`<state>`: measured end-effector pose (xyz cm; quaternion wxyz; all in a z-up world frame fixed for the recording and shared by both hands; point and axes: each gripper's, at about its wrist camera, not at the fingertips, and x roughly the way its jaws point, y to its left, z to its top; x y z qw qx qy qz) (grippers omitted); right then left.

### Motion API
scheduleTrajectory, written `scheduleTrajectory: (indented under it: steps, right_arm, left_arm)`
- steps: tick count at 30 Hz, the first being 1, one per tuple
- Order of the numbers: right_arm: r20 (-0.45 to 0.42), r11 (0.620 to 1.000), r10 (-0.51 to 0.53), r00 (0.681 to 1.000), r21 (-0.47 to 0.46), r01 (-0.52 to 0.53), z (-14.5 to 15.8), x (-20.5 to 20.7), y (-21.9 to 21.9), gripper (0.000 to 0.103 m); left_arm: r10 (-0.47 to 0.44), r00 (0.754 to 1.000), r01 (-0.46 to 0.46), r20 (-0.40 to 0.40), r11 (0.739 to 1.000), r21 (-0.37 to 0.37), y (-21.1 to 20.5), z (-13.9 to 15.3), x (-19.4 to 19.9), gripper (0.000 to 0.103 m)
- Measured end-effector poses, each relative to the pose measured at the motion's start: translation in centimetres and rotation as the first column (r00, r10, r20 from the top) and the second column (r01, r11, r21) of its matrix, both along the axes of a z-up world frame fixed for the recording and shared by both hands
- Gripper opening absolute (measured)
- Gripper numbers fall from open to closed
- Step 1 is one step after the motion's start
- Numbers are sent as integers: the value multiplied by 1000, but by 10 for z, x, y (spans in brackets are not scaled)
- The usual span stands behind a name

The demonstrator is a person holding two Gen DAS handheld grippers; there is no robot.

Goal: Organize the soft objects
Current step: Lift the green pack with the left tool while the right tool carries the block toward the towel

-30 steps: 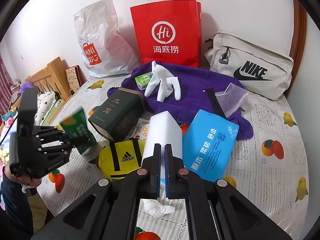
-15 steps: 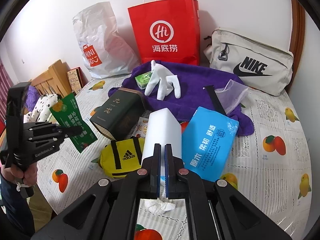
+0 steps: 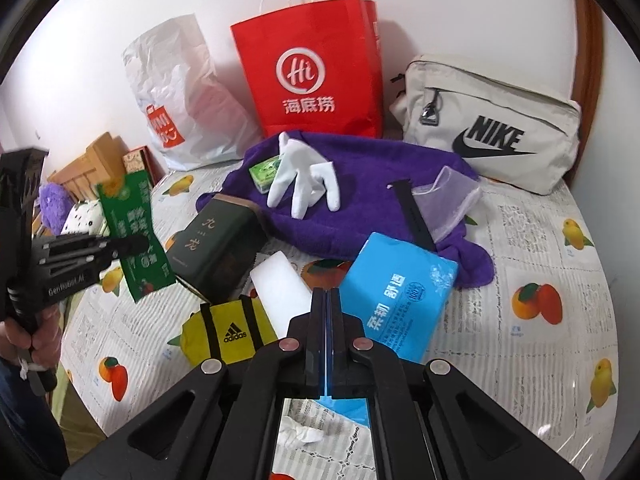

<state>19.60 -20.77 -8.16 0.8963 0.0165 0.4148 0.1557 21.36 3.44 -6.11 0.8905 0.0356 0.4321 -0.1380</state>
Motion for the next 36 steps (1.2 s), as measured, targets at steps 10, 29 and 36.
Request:
scheduleTrajectory:
  steps: [10,29,36]
  right_arm:
    - [-38,998,51,998,24,-50,-4,-3,-7,1]
    - [-86,975,180,980,-116,-190,-31,-13,40,69]
    - [-96,980,144,985,-125,-156,-46,-3,42,62]
  left_arm:
    - [-5,1000,5,-23,1000,-8,-1,-6,3,7]
    - [-7,999,6,-38,999,-37,5,-12,-3,8]
    - [-4,999,2,-42,999,-46,11,-13,-5,8]
